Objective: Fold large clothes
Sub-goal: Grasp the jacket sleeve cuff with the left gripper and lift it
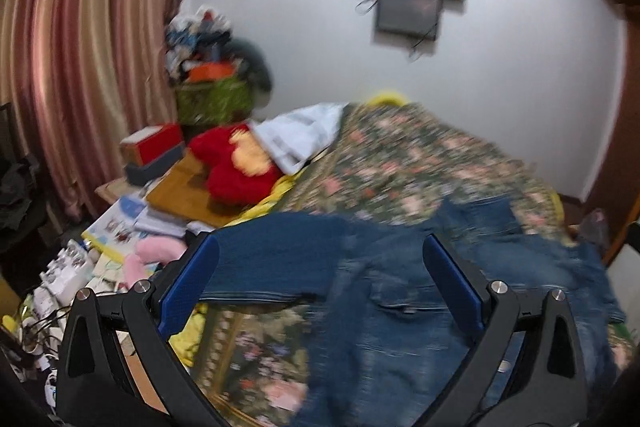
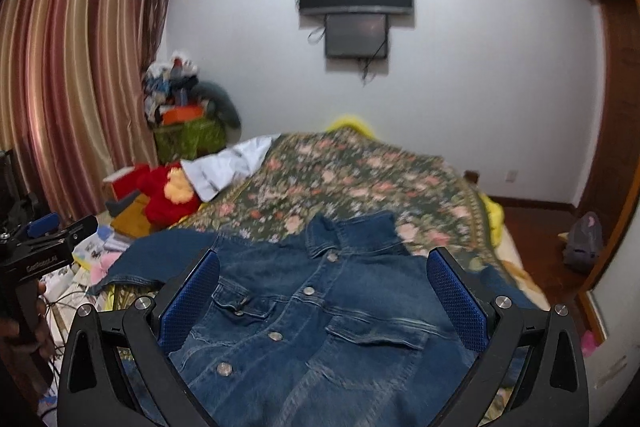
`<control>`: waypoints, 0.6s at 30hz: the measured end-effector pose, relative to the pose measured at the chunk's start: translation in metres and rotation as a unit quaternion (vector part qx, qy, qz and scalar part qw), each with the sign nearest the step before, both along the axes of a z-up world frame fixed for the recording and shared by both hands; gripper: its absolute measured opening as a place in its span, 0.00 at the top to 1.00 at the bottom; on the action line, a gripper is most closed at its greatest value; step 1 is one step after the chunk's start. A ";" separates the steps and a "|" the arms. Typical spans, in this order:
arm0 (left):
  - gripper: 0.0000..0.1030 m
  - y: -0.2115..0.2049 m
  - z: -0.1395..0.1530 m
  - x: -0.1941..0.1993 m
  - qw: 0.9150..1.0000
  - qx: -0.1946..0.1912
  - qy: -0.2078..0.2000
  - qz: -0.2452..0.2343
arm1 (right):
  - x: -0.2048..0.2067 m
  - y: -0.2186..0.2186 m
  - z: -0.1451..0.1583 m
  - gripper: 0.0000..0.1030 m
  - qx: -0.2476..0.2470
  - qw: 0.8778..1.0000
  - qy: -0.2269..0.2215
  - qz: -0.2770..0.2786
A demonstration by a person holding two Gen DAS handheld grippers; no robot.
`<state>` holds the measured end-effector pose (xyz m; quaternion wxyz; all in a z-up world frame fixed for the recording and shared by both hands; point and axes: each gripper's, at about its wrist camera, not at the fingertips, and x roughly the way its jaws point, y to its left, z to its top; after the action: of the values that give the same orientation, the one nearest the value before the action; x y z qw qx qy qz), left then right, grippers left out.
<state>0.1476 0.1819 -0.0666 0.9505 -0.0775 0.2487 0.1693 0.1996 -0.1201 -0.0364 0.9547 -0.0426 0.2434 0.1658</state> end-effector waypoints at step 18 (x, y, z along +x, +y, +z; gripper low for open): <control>0.05 0.146 -0.153 0.055 0.932 -0.329 0.143 0.049 | 0.200 0.110 -0.170 0.00 -0.075 0.921 0.369 0.099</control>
<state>0.2024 0.3279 -0.2195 0.8167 -0.3733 0.4194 0.1334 0.3994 -0.0102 -0.2068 0.7698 -0.0734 0.5848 0.2451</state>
